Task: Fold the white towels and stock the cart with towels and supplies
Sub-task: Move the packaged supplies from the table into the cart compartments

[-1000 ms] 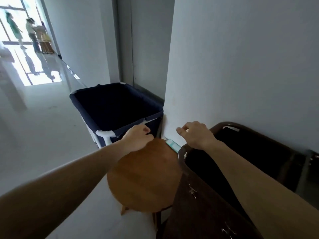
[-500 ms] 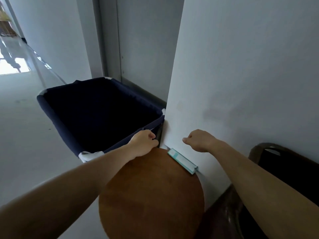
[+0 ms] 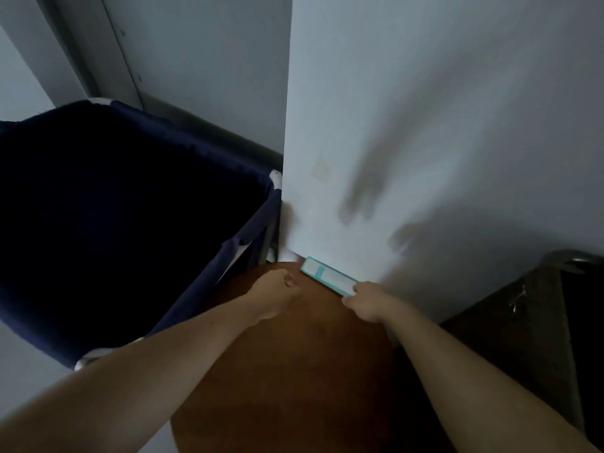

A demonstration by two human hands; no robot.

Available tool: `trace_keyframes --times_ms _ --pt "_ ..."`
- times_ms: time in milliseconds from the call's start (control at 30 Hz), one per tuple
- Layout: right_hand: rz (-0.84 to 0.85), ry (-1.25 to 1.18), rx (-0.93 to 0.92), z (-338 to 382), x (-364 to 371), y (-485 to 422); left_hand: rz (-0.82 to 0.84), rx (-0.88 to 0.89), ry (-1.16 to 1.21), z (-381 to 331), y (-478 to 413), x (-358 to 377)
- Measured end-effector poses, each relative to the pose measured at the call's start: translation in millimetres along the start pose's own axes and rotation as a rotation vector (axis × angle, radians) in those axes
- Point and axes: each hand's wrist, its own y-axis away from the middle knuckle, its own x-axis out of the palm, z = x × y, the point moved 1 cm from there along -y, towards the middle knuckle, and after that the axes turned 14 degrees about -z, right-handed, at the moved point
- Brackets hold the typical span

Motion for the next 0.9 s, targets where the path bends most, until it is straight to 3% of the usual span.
trace_keyframes --times_ms 333,567,767,900 --pt "-0.056 -0.130 0.176 -33.3 116.8 -120.7 0.063 -0.201 0.007 48.2 -103.8 93.2" --pt "-0.160 -0.025 0.086 -52.8 188.4 -189.0 0.156 -0.366 0.244 96.0 -161.7 189.4" --pt "-0.370 0.169 0.030 -41.7 223.8 -191.6 0.089 -0.399 0.293 126.2 -188.3 211.8" --pt "-0.366 0.024 0.045 -35.2 232.4 -182.6 0.097 -0.417 0.267 136.7 -189.2 212.1"
